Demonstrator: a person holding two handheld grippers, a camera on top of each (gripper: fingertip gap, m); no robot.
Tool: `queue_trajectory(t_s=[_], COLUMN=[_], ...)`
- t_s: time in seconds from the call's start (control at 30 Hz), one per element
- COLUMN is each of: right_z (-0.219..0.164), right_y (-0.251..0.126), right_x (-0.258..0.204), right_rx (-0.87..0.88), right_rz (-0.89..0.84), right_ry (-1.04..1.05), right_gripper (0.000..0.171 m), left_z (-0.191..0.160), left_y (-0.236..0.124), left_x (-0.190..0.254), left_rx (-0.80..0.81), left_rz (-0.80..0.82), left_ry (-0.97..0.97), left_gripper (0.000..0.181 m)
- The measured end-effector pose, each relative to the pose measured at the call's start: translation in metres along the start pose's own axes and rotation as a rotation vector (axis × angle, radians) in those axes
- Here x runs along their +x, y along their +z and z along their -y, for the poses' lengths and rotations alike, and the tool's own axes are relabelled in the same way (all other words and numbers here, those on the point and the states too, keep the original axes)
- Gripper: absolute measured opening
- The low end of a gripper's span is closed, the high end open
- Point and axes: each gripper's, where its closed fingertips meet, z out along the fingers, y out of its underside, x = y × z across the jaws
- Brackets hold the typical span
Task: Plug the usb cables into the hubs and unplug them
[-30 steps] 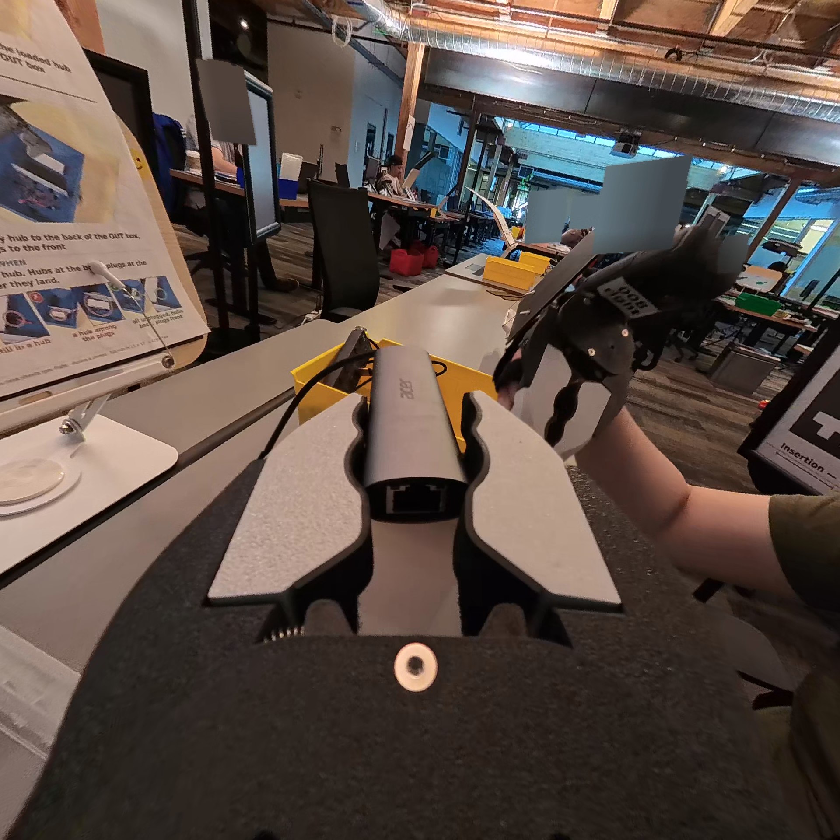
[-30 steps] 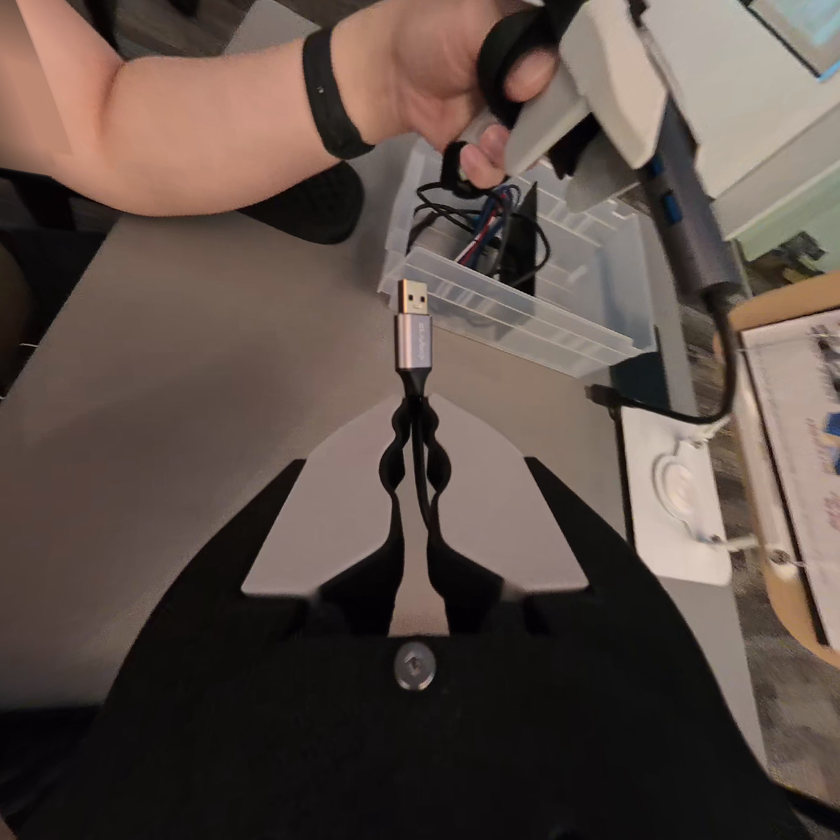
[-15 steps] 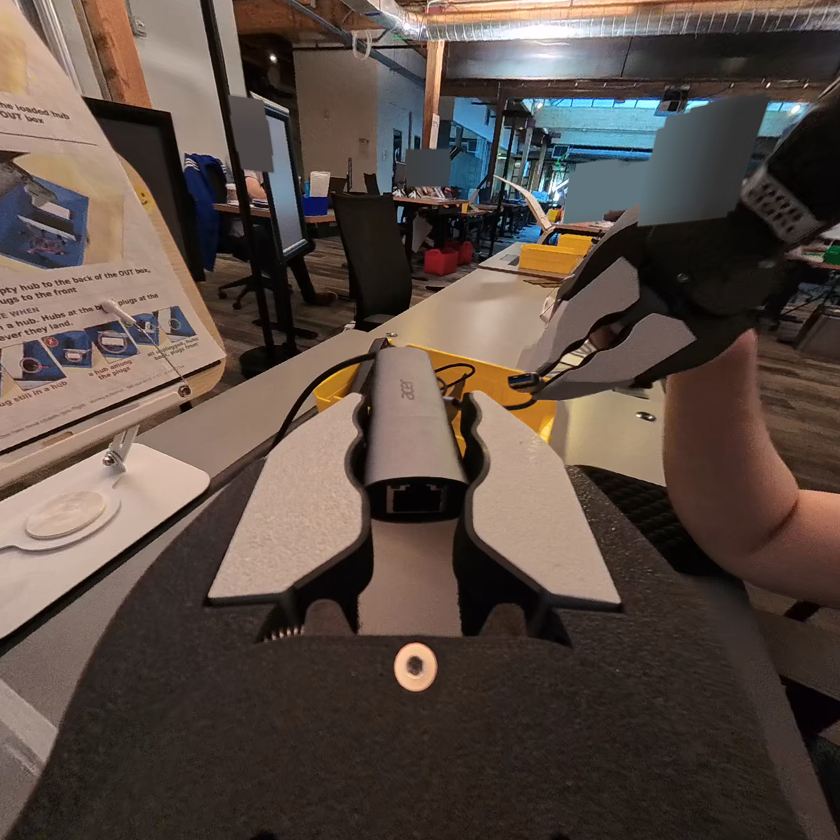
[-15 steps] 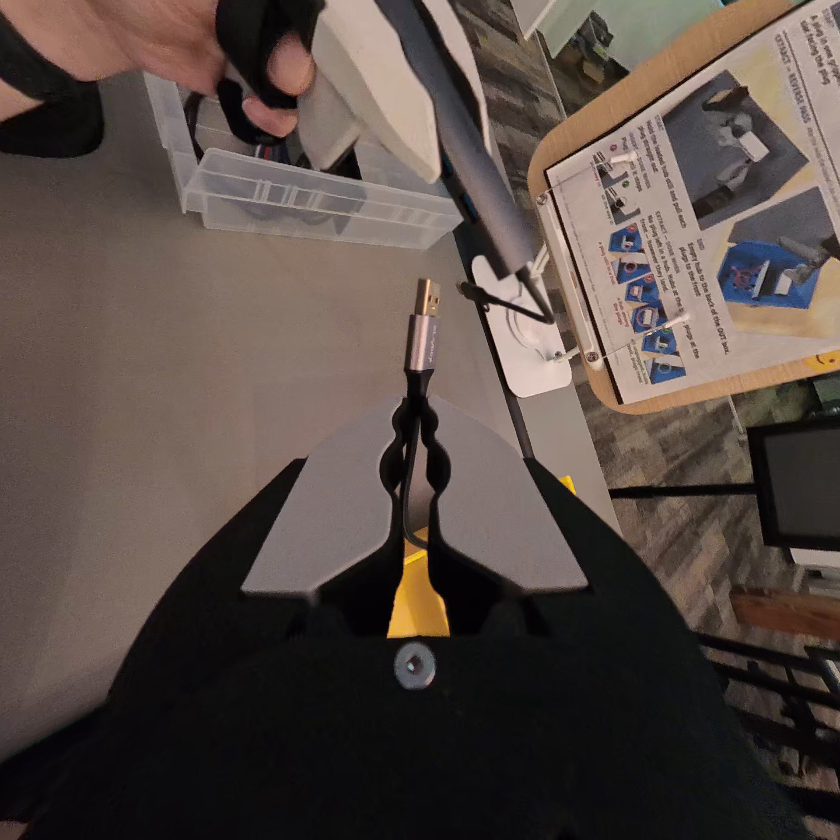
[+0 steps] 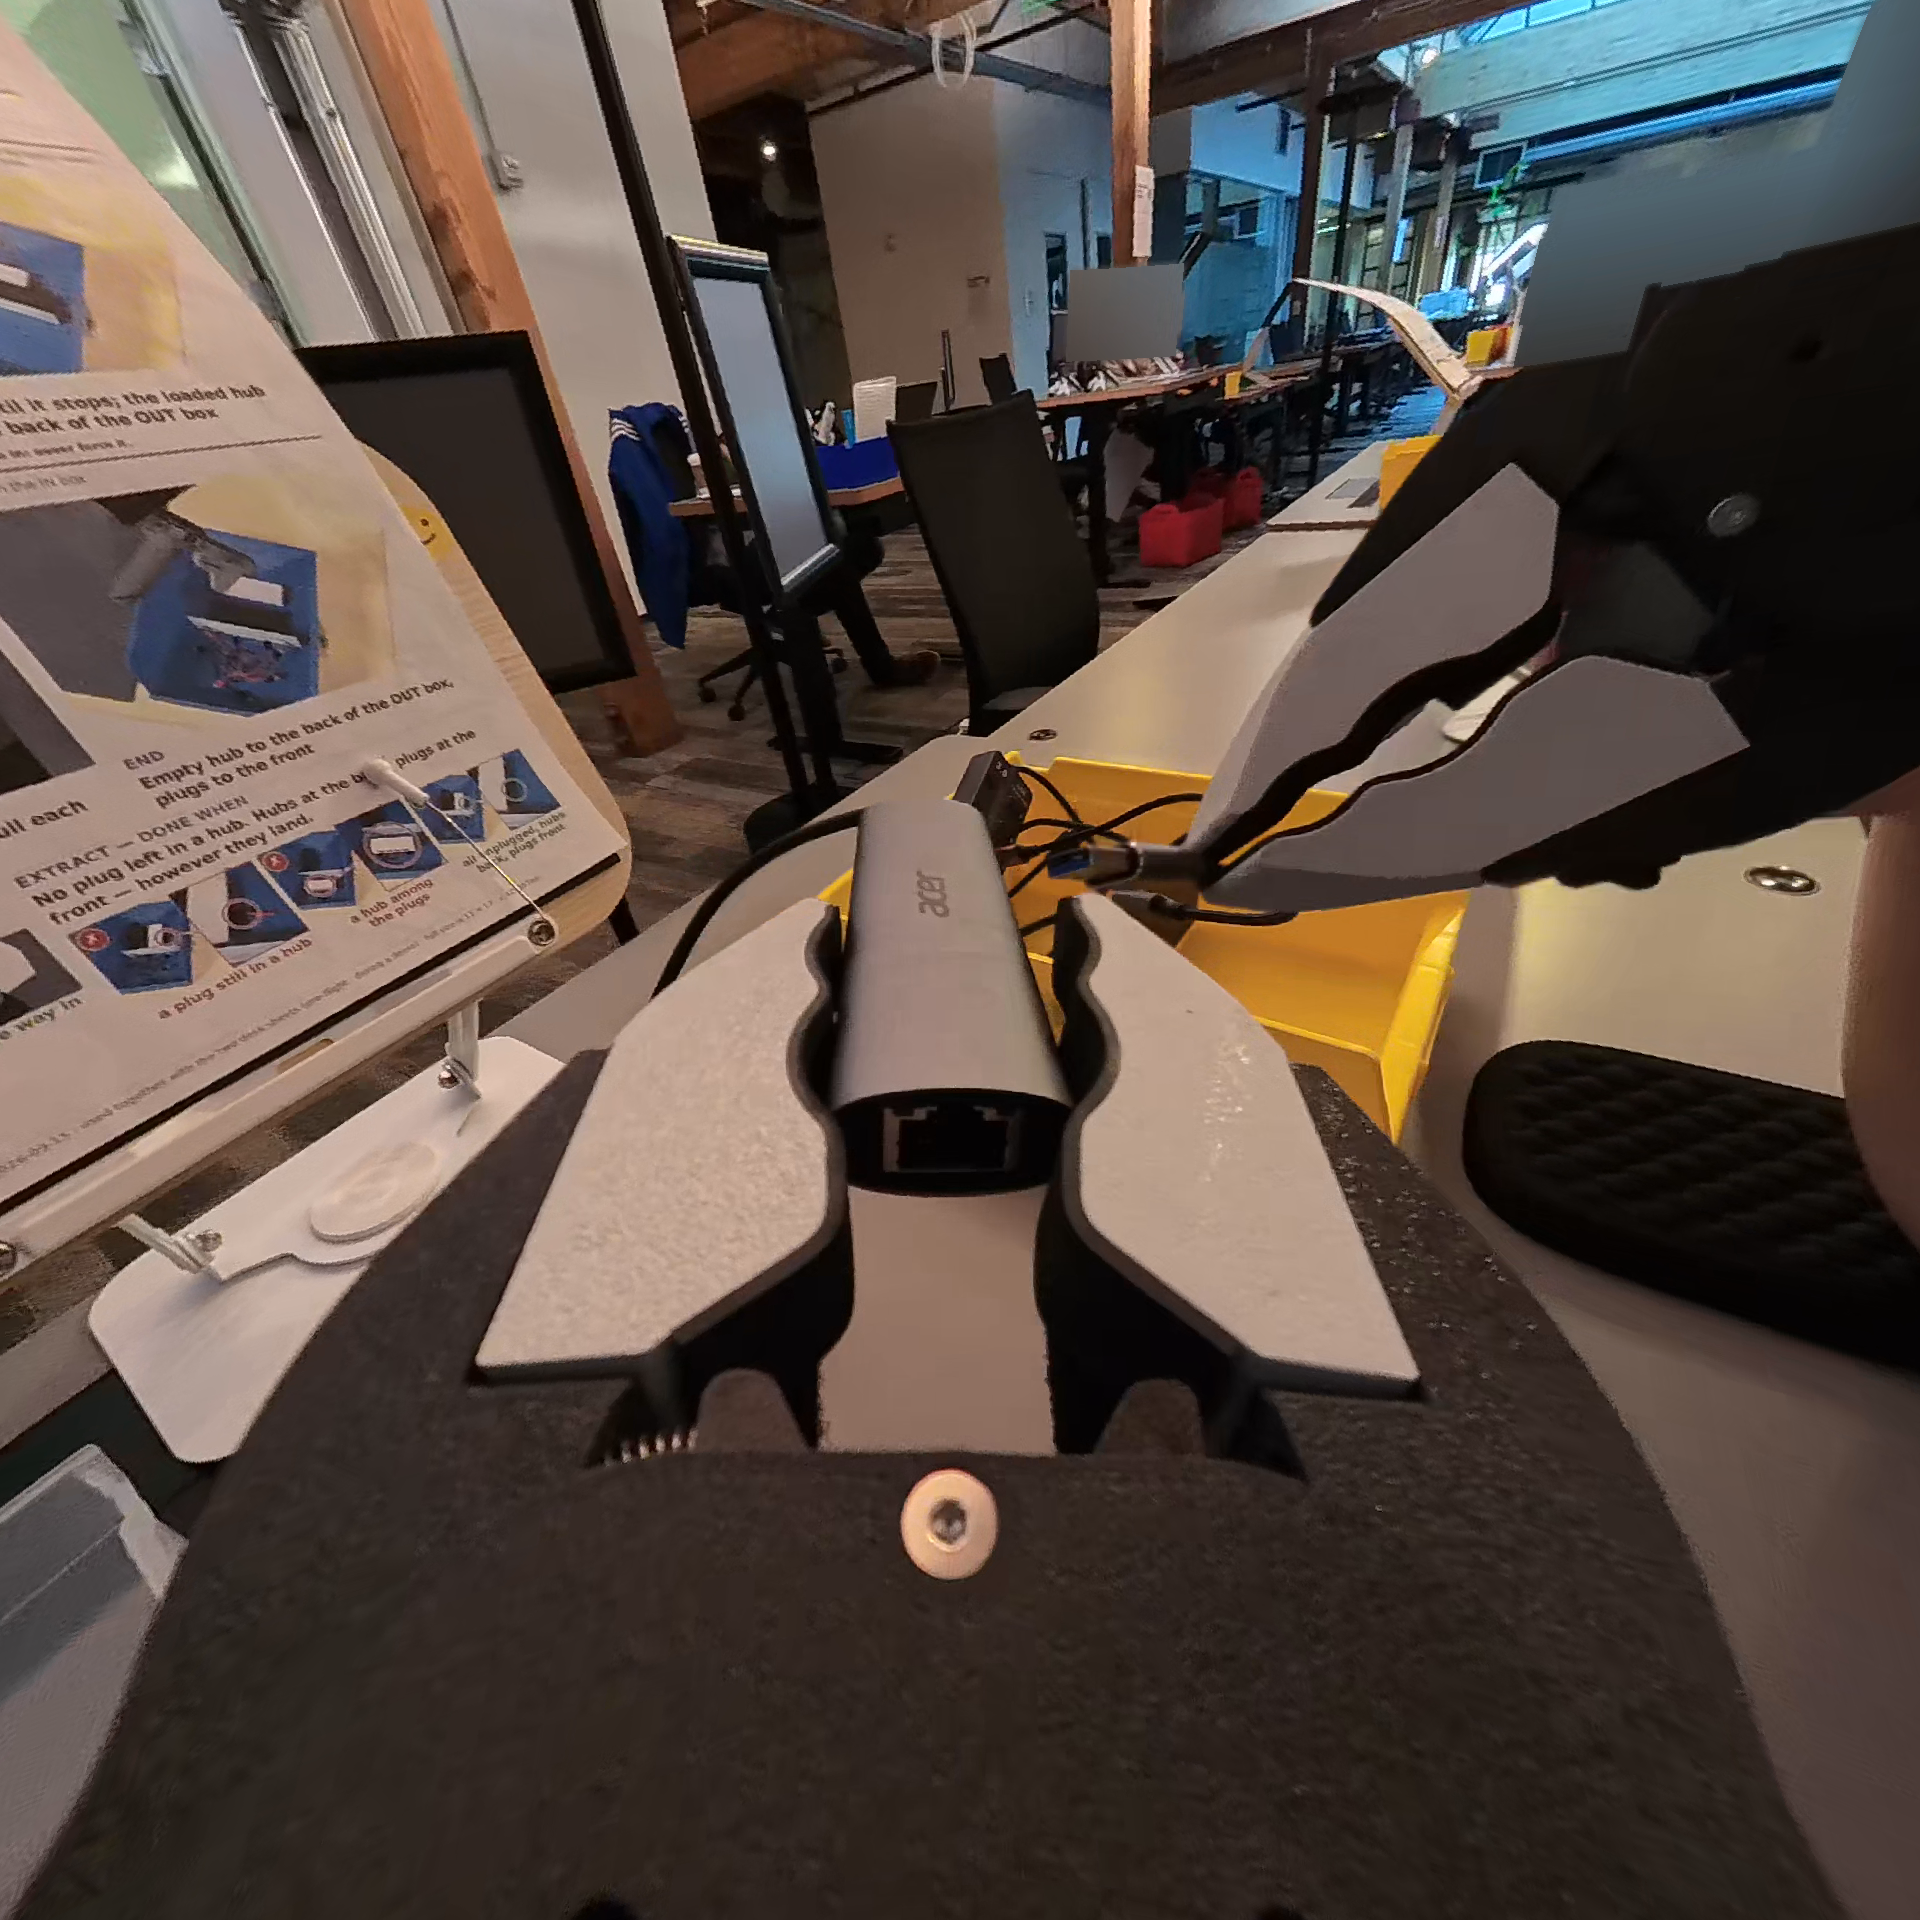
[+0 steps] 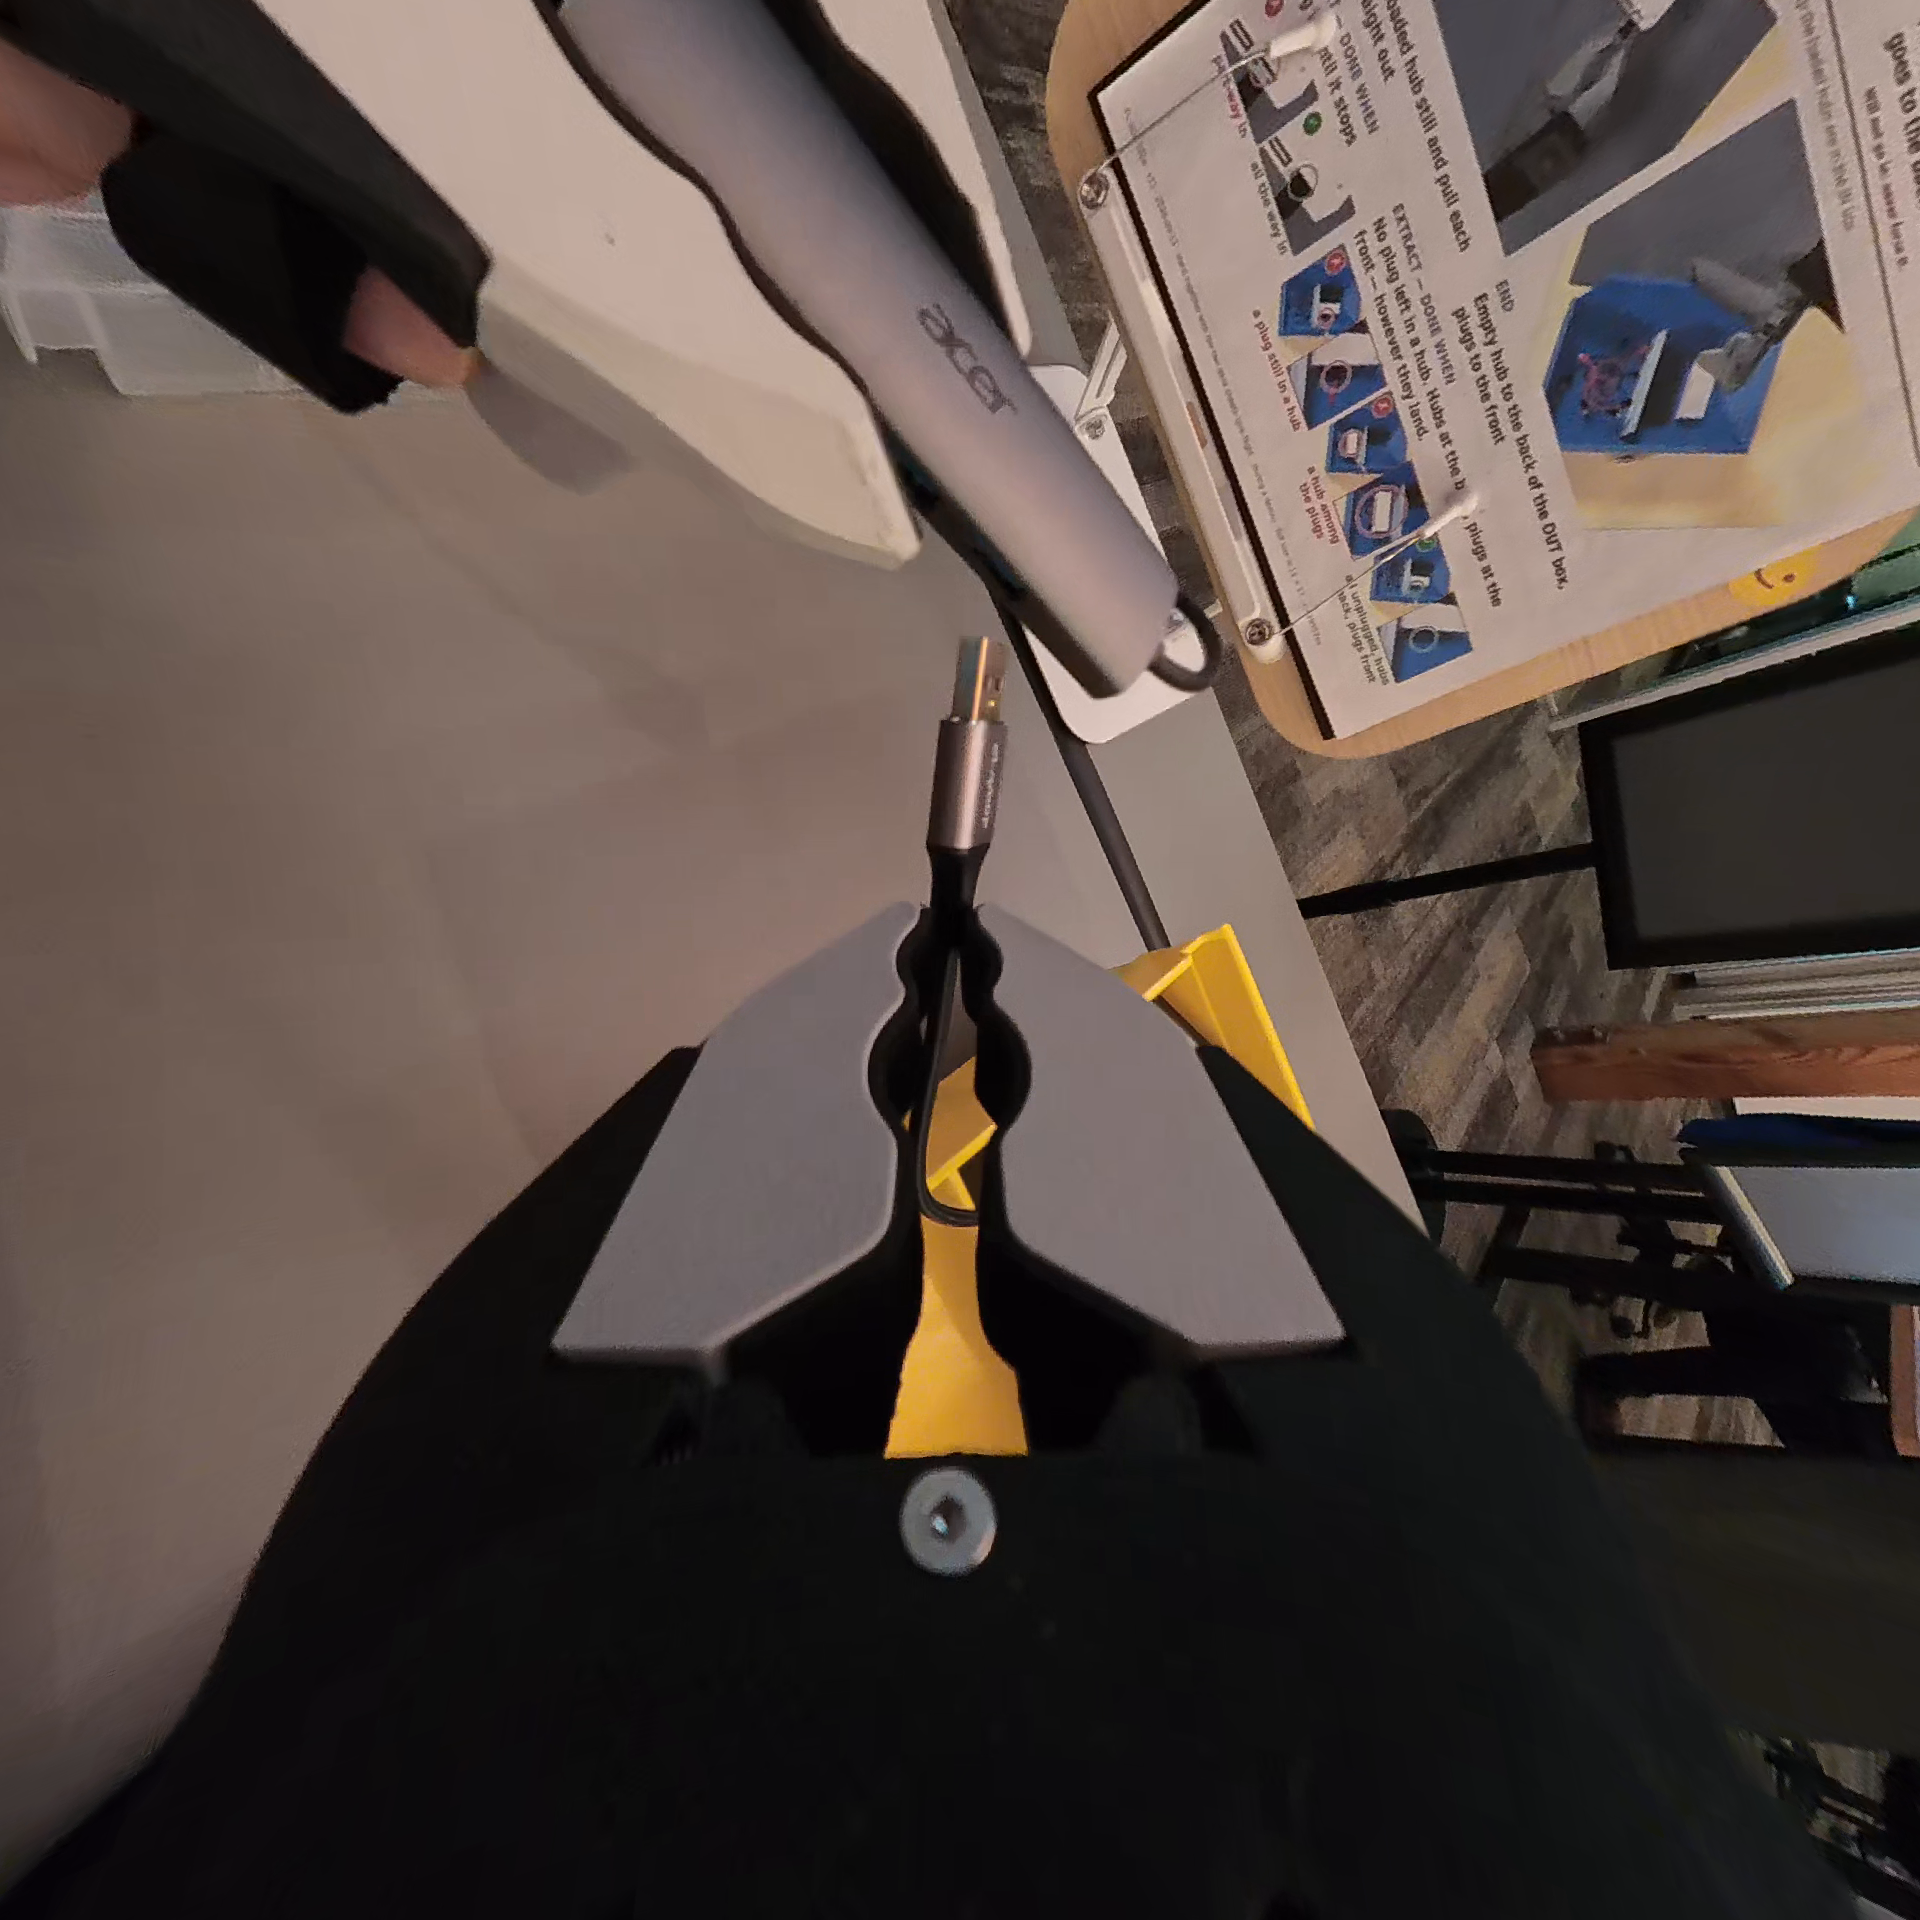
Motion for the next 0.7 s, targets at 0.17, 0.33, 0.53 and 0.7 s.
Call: queue_trajectory(t_s=[0.17,0.33,0.53,0.7], right_z=[0.001,0.000,0.001,0.003], right_y=[0.006,0.009,0.014,0.018], right_x=[0.001,0.006,0.006,0.007], right_rx=[-0.030,-0.065,-0.081,-0.083], right_rz=[-0.039,-0.109,-0.131,-0.152], right_ry=[0.009,-0.022,-0.047,-0.063], right_gripper=[0.004,0.004,0.004,0.004], left_z=[0.000,-0.002,-0.003,-0.005], left_y=[0.005,0.006,0.006,0.006], left_x=[0.004,0.001,-0.003,-0.006], left_rx=[-0.006,-0.023,-0.034,-0.046], left_rz=[0.021,0.071,0.095,0.132], left_ry=[0.012,0.012,-0.020,-0.013], left_gripper=[0.039,0.039,0.039,0.039])
